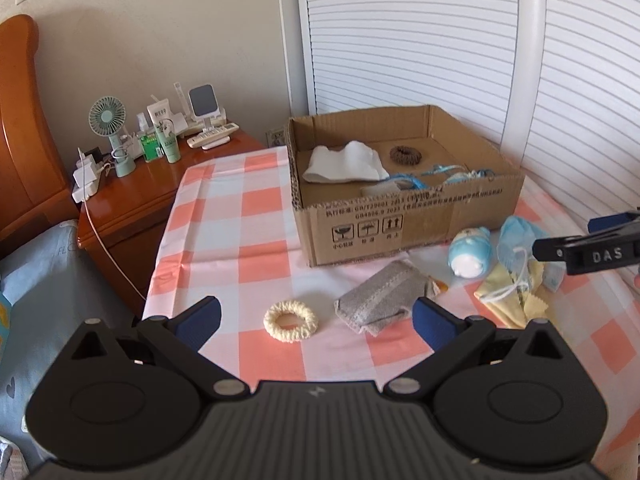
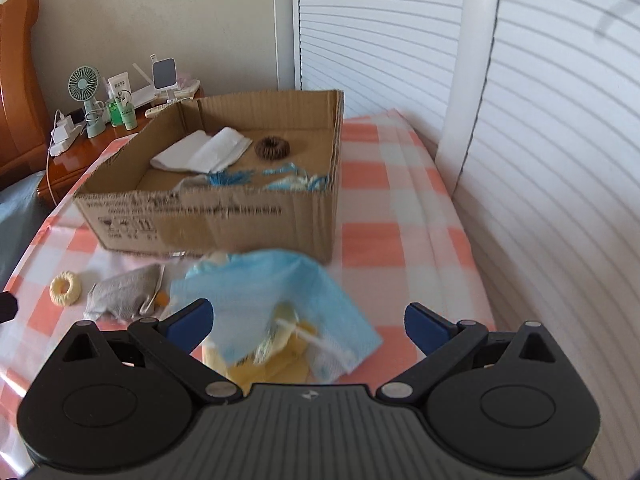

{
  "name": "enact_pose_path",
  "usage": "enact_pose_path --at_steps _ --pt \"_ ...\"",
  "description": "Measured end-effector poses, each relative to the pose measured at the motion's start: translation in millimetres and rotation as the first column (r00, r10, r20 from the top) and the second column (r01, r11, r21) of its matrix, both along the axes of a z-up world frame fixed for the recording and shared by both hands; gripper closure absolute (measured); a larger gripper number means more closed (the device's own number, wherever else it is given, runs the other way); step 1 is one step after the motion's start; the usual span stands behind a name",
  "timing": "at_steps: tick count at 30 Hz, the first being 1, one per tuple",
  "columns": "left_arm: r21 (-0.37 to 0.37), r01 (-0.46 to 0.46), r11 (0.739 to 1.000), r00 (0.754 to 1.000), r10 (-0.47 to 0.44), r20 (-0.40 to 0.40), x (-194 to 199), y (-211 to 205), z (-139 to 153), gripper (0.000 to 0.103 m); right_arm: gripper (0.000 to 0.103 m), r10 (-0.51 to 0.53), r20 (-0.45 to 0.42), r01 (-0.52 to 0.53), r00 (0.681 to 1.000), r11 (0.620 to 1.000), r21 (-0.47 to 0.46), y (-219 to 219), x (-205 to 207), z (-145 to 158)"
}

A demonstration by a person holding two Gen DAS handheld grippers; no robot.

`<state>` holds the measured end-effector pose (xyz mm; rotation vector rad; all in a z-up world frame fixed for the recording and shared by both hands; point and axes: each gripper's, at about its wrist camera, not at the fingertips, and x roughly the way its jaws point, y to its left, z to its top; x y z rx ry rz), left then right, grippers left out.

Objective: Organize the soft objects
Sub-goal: 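Move the left gripper to the cream scrunchie while the right approaches the yellow cloth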

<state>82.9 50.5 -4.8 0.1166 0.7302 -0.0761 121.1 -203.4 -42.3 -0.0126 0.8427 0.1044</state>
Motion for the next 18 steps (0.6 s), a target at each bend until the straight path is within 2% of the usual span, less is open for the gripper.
enact_pose_path --at_steps 7,18 --pt "-0.011 0.017 1.0 0.998 -0.018 -0.062 6.3 4.9 -25.1 0.001 0.0 0.01 -0.008 -0.01 1.0 1.0 0.007 0.8 -17.9 -9.7" --pt "-0.029 -0.057 0.998 0.985 0.052 -0.165 35.7 22.8 -71.9 0.001 0.0 0.136 -0.046 -0.136 0.99 0.991 -0.011 13.1 -26.2 -28.7"
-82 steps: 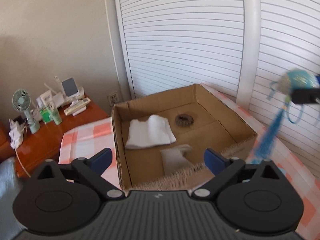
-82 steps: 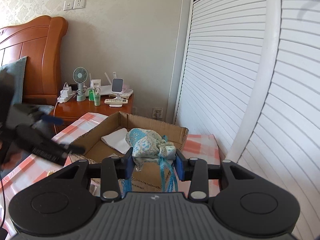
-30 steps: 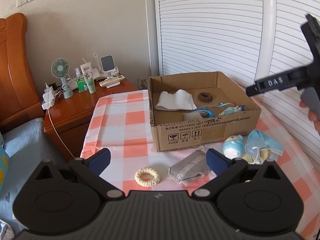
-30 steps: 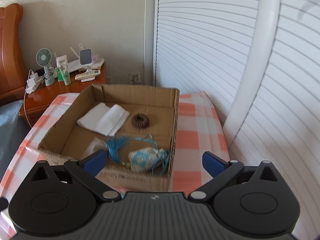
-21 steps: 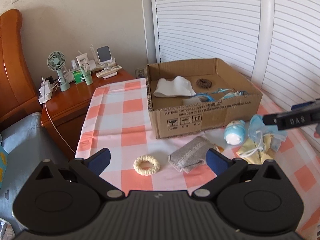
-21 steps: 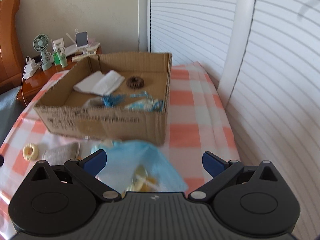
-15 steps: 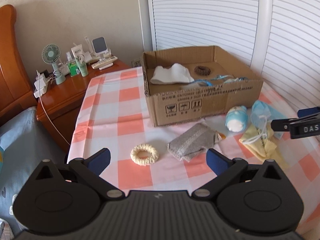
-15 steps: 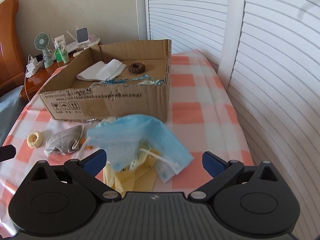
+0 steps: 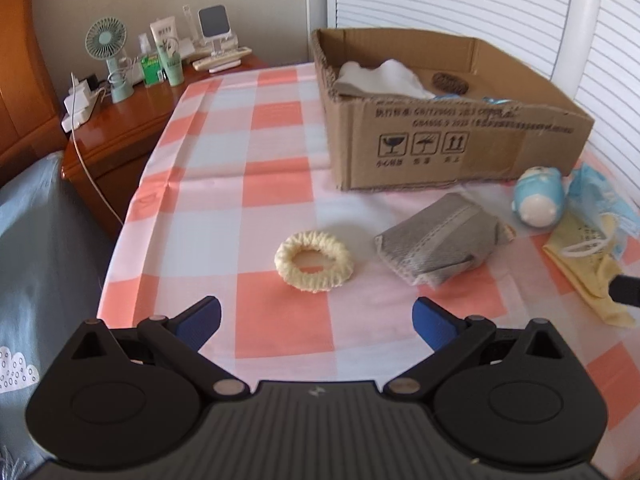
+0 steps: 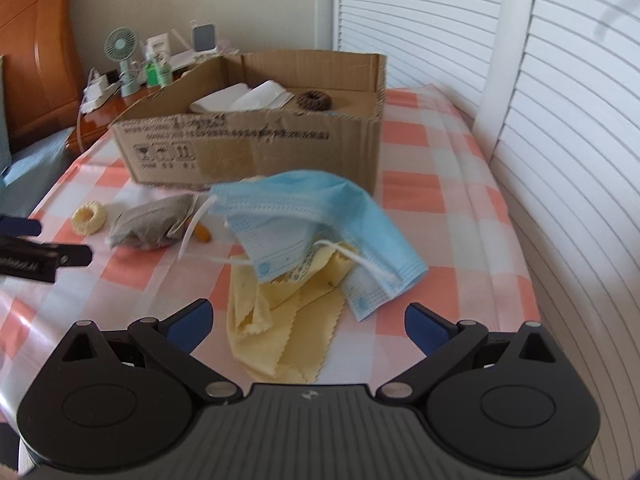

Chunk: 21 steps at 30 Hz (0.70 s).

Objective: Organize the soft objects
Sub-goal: 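Move the left gripper to the cream scrunchie while the right approaches the yellow cloth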

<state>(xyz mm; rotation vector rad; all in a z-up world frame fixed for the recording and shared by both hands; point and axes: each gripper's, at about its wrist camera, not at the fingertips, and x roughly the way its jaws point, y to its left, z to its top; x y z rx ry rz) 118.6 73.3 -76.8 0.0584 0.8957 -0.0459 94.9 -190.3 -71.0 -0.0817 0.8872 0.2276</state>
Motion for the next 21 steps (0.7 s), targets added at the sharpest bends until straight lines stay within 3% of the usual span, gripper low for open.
enact_pose_path --at_steps 6,13,21 --pt "-0.034 -0.005 0.999 0.999 0.004 -0.032 9.8 5.1 -16.7 0.001 0.0 0.075 -0.052 -0.074 0.996 0.997 0.004 0.6 -6.6 -12.8" --pt "-0.048 0.018 0.999 1.0 -0.018 -0.009 17.6 4.2 -19.2 0.001 0.0 0.137 -0.019 -0.138 0.99 0.987 -0.084 14.2 -10.1 -21.0" --pt "-0.047 0.059 0.997 0.998 -0.058 0.015 26.9 5.2 -20.5 0.0 0.0 0.145 0.0 -0.144 0.989 0.987 -0.064 16.4 -5.8 -23.3"
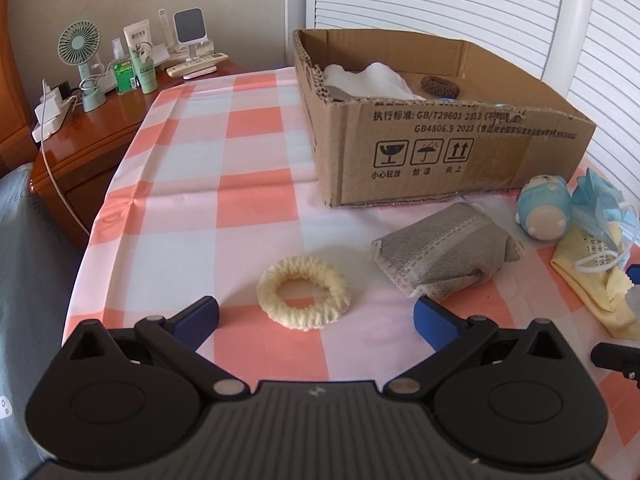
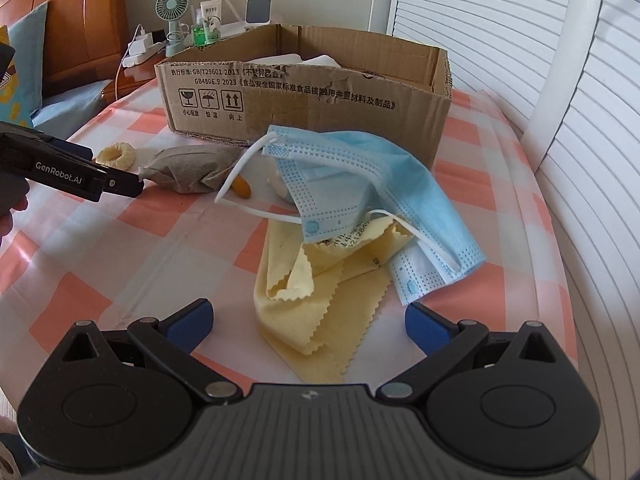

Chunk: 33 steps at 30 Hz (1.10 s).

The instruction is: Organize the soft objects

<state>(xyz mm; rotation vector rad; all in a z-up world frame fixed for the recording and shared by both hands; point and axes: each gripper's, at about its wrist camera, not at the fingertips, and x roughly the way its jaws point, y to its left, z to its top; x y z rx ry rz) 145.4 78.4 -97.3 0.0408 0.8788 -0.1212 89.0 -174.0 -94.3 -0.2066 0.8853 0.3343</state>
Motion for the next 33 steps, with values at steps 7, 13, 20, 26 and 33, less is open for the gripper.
enact_pose_path --at_steps 7,13,20,26,33 --pt "0.001 0.041 0.999 0.999 -0.041 0.022 5.0 2.2 -1.4 0.01 0.0 0.0 0.009 0.0 1.0 1.0 0.004 -0.2 -0.7 -0.7" --pt "-0.008 0.068 0.998 0.997 -0.068 0.046 4.1 2.4 5.3 0.045 0.0 -0.001 0.009 0.001 1.0 1.0 0.006 -0.6 -1.1 -0.6" --pt "-0.004 0.082 0.997 0.995 -0.081 0.05 2.4 3.1 7.9 0.062 0.0 0.004 0.012 -0.004 1.0 1.0 0.01 0.4 -1.6 -0.2" --pt "-0.008 0.093 0.996 0.994 -0.092 0.05 -4.7 -0.5 8.3 0.062 0.0 0.035 0.015 -0.036 0.999 0.998 0.043 7.7 4.4 -1.7" --pt "-0.012 0.087 0.996 0.995 -0.087 0.05 -6.6 -0.8 8.0 0.062 0.004 0.021 0.039 -0.023 0.999 0.999 0.049 15.9 22.3 -3.3"
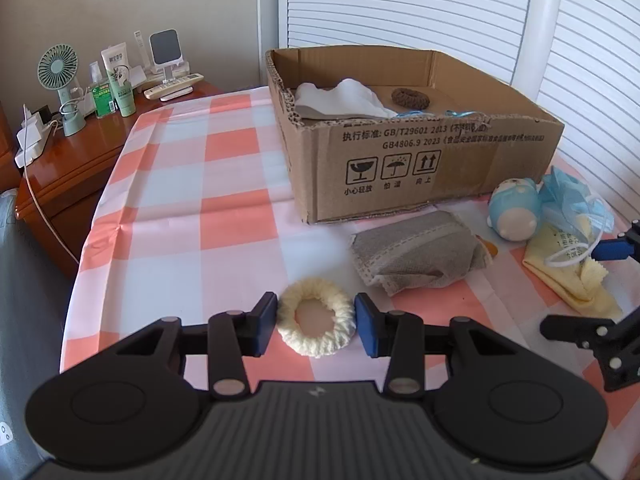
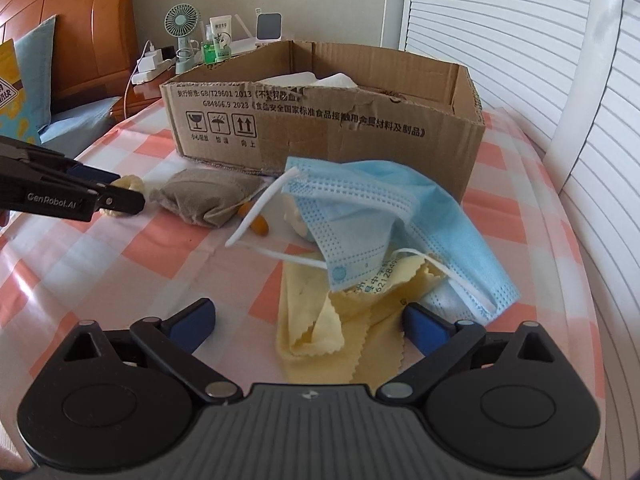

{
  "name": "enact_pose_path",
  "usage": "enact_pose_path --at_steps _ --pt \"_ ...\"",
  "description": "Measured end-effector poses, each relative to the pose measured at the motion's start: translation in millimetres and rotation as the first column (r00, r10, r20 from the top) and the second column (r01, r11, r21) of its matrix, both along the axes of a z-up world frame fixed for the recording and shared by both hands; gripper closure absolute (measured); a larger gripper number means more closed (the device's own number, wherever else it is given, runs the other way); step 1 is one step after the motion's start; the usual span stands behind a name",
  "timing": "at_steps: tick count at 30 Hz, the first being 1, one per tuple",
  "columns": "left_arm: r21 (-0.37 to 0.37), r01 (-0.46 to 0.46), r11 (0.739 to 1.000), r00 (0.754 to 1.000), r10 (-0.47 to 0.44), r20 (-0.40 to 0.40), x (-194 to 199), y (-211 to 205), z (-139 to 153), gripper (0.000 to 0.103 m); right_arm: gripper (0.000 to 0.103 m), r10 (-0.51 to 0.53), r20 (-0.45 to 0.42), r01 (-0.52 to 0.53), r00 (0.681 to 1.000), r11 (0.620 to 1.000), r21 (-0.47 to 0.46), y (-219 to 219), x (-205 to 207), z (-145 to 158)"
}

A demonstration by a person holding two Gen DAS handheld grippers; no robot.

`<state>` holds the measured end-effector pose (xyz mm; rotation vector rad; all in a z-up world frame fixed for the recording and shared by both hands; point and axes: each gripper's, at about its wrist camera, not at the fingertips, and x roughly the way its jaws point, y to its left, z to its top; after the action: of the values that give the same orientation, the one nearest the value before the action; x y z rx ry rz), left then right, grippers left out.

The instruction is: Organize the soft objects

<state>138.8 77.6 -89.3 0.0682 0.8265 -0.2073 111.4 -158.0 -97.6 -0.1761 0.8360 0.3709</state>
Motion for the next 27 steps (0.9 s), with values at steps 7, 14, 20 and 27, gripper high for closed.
enact_pose_path --at_steps 7,14,20,27 --pt "-0.001 0.0 1.0 1.0 0.0 0.0 0.4 0.3 0.3 0.062 0.054 -0.047 0.017 0.048 0.999 0.999 -0.014 -5.9 -5.9 8.1" --pt "-0.003 0.011 1.0 1.0 -0.011 -0.002 -3.7 -0.5 1.0 0.063 0.085 -0.068 0.01 0.068 0.998 0.997 -0.031 -16.5 -14.0 11.5" --pt "-0.011 0.04 0.999 0.999 -0.04 -0.015 -14.8 -3.1 2.5 0.064 0.086 -0.037 -0.01 0.037 0.999 0.999 -0.023 -24.9 -30.9 16.4" --pt "-0.005 0.061 0.998 0.998 -0.061 -0.013 -27.8 -7.1 2.1 0.06 0.073 -0.05 -0.011 0.049 0.999 0.998 -0.031 -29.5 -31.5 15.0"
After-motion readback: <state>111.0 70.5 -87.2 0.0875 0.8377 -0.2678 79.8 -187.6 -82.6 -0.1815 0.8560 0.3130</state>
